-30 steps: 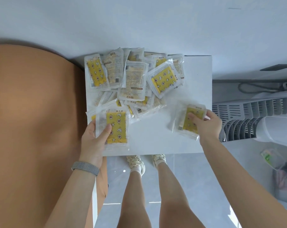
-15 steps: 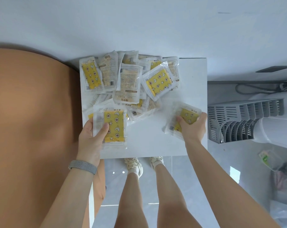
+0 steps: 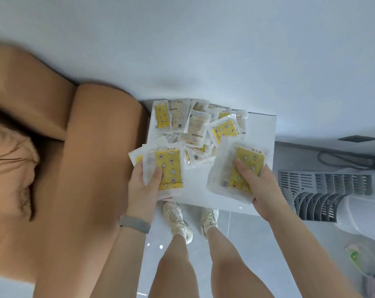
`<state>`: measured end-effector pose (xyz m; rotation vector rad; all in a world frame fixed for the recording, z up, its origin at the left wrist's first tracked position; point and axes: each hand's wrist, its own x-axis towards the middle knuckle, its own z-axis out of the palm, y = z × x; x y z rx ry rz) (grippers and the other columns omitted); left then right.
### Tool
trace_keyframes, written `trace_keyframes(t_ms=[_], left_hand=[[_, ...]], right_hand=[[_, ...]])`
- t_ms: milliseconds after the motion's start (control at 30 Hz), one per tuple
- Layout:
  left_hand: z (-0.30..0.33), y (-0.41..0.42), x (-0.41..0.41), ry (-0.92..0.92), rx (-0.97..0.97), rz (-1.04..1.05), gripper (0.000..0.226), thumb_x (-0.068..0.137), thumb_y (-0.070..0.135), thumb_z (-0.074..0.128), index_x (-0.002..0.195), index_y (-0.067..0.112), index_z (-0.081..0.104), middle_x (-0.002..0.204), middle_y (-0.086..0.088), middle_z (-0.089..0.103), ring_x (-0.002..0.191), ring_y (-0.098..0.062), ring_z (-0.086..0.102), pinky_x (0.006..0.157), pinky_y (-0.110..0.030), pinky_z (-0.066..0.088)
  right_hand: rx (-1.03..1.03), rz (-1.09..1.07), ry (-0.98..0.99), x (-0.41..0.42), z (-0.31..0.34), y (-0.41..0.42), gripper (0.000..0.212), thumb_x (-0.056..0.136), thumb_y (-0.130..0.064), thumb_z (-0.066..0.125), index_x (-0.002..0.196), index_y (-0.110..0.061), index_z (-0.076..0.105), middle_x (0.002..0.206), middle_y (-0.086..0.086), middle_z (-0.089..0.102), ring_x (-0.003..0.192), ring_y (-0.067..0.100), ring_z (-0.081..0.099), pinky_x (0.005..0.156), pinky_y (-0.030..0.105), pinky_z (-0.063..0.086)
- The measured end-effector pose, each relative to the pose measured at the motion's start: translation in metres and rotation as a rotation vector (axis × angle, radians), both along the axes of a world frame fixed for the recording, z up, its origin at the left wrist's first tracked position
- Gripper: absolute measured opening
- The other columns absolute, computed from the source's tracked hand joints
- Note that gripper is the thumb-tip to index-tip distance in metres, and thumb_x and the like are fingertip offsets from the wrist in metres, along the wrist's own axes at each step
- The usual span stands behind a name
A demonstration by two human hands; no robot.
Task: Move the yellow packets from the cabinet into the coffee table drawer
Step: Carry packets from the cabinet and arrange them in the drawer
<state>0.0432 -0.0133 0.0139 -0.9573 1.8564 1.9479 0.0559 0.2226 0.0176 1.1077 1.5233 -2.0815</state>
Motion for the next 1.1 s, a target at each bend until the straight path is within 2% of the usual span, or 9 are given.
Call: trace_keyframes(t_ms=[100, 233, 367, 467, 567, 633, 767, 900, 1100], left_hand=[[0.047, -0.001, 0.021, 0.046, -0.049, 0.053, 0.025, 0.093, 0.021, 0.063, 0.115, 0.030, 0.058, 0.110, -0.003, 0.070, 0.088, -0.023, 0.073, 0.053, -0.036, 0.056], [0.099, -0.019, 0.061, 0.070, -0.054, 0.217, 0.031, 0.090, 0.023, 0.066, 0.121, 0.024, 0.058, 0.111, -0.009, 0.070, 0.086, -0.028, 0.073, 0.048, -0.031, 0.053], [0.143, -0.051, 0.110, 0.085, -0.047, 0.411, 0.031, 0.092, 0.018, 0.063, 0.123, 0.020, 0.056, 0.109, -0.011, 0.071, 0.077, -0.023, 0.073, 0.044, -0.028, 0.050], [0.170, -0.086, 0.161, 0.098, -0.061, 0.557, 0.032, 0.093, 0.020, 0.062, 0.124, 0.022, 0.055, 0.113, -0.009, 0.070, 0.081, -0.025, 0.074, 0.049, -0.037, 0.056], [0.196, -0.124, 0.228, 0.135, -0.069, 0.698, 0.030, 0.095, 0.019, 0.060, 0.124, 0.022, 0.055, 0.106, -0.004, 0.073, 0.079, -0.022, 0.074, 0.061, -0.047, 0.060], [0.211, -0.147, 0.282, 0.167, -0.083, 0.810, 0.027, 0.095, 0.019, 0.061, 0.121, 0.022, 0.057, 0.099, 0.001, 0.073, 0.074, -0.015, 0.074, 0.051, -0.036, 0.058], [0.231, -0.184, 0.411, 0.187, -0.144, 1.011, 0.031, 0.095, 0.020, 0.060, 0.125, 0.020, 0.055, 0.110, -0.005, 0.070, 0.077, -0.015, 0.073, 0.047, -0.028, 0.054], [0.244, -0.204, 0.538, 0.188, -0.193, 1.203, 0.029, 0.095, 0.020, 0.060, 0.124, 0.022, 0.056, 0.111, -0.008, 0.069, 0.077, -0.018, 0.073, 0.048, -0.028, 0.053], [0.250, -0.217, 0.660, 0.207, -0.201, 1.450, 0.029, 0.095, 0.019, 0.060, 0.123, 0.020, 0.056, 0.111, -0.011, 0.068, 0.074, -0.018, 0.072, 0.048, -0.027, 0.053]], right_hand=[[0.077, 0.190, 0.051, -0.002, 0.048, -0.018, 0.018, 0.085, -0.019, 0.072, 0.103, -0.021, 0.067, 0.096, 0.000, 0.076, 0.090, 0.022, 0.073, 0.084, 0.043, 0.057], [0.082, 0.423, 0.142, 0.007, 0.109, -0.052, 0.026, 0.084, -0.013, 0.074, 0.106, -0.021, 0.064, 0.097, -0.003, 0.076, 0.091, 0.019, 0.072, 0.081, 0.039, 0.057], [0.089, 0.571, 0.229, 0.027, 0.157, -0.101, 0.029, 0.085, -0.014, 0.074, 0.109, -0.024, 0.060, 0.096, -0.008, 0.075, 0.090, 0.011, 0.072, 0.078, 0.031, 0.057], [0.054, 0.684, 0.274, 0.057, 0.185, -0.150, 0.029, 0.084, -0.016, 0.075, 0.108, -0.023, 0.060, 0.095, -0.008, 0.075, 0.088, 0.011, 0.072, 0.078, 0.033, 0.057], [0.030, 0.813, 0.306, 0.105, 0.204, -0.203, 0.029, 0.083, -0.017, 0.076, 0.109, -0.019, 0.062, 0.098, -0.004, 0.075, 0.091, 0.016, 0.072, 0.084, 0.042, 0.058], [-0.006, 0.904, 0.325, 0.145, 0.215, -0.236, 0.027, 0.084, -0.016, 0.075, 0.108, -0.019, 0.063, 0.099, -0.002, 0.075, 0.092, 0.018, 0.072, 0.082, 0.042, 0.059], [-0.086, 1.068, 0.342, 0.240, 0.234, -0.299, 0.020, 0.088, -0.008, 0.070, 0.104, -0.017, 0.063, 0.095, -0.002, 0.075, 0.080, 0.010, 0.073, 0.060, 0.022, 0.056], [-0.129, 1.275, 0.357, 0.333, 0.245, -0.352, 0.020, 0.087, -0.009, 0.071, 0.103, -0.020, 0.064, 0.094, -0.003, 0.075, 0.081, 0.013, 0.072, 0.065, 0.031, 0.059], [-0.193, 1.499, 0.375, 0.440, 0.257, -0.413, 0.018, 0.088, -0.007, 0.069, 0.103, -0.016, 0.064, 0.090, -0.001, 0.075, 0.079, 0.015, 0.072, 0.061, 0.027, 0.057]])
